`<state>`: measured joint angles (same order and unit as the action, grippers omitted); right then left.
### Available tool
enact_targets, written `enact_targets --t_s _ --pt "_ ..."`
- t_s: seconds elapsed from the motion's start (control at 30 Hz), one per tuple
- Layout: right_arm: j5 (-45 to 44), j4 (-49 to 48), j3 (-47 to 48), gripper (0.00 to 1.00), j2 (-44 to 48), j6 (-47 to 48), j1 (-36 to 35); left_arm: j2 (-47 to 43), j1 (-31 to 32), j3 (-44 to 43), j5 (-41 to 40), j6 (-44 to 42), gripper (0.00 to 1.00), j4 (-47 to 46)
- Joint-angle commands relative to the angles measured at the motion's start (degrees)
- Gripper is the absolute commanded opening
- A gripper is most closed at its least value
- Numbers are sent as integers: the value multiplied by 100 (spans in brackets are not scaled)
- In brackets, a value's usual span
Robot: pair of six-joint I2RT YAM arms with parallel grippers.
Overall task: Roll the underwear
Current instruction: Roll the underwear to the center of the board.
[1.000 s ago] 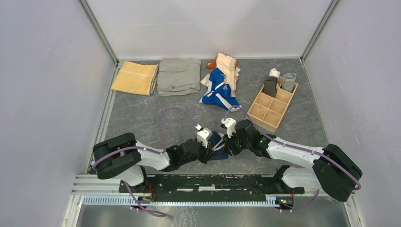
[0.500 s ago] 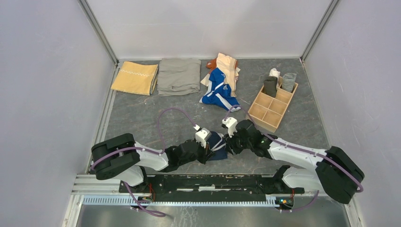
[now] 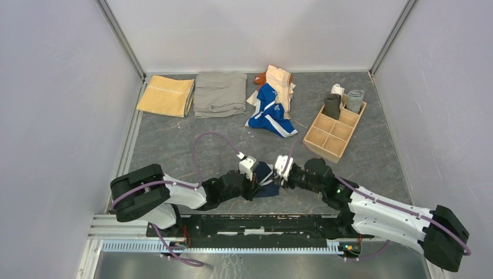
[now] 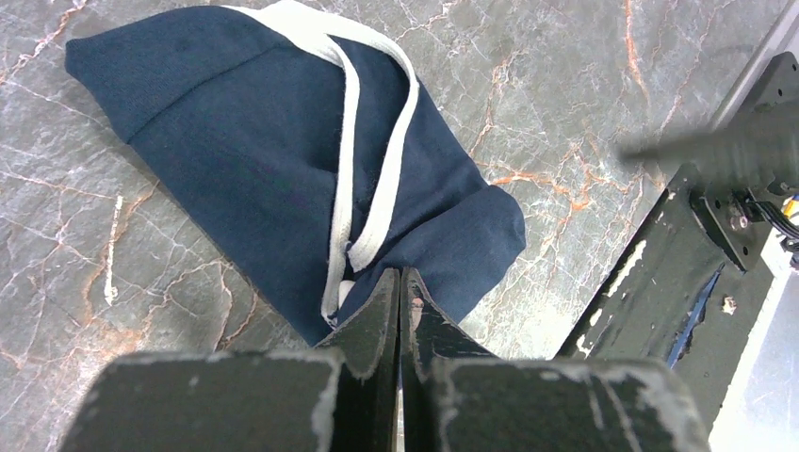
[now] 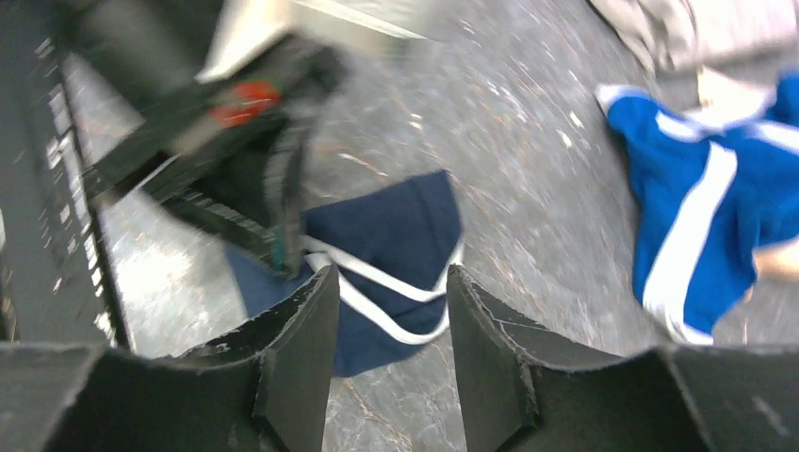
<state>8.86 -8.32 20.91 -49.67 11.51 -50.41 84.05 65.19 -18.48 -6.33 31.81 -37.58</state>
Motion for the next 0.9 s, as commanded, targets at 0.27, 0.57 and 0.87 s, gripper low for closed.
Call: enact_targets --t_s 0.27,0.57,0.87 --pt "-849 408 -411 53 424 3008 -2331 179 -141 56 232 -39 2 1104" --pt "-1897 416 -318 55 -828 3732 -2932 228 -178 46 342 -70 2 1066" --pt "-2469 -10 -472 56 -1339 4055 -2941 264 -185 38 393 -79 2 1035"
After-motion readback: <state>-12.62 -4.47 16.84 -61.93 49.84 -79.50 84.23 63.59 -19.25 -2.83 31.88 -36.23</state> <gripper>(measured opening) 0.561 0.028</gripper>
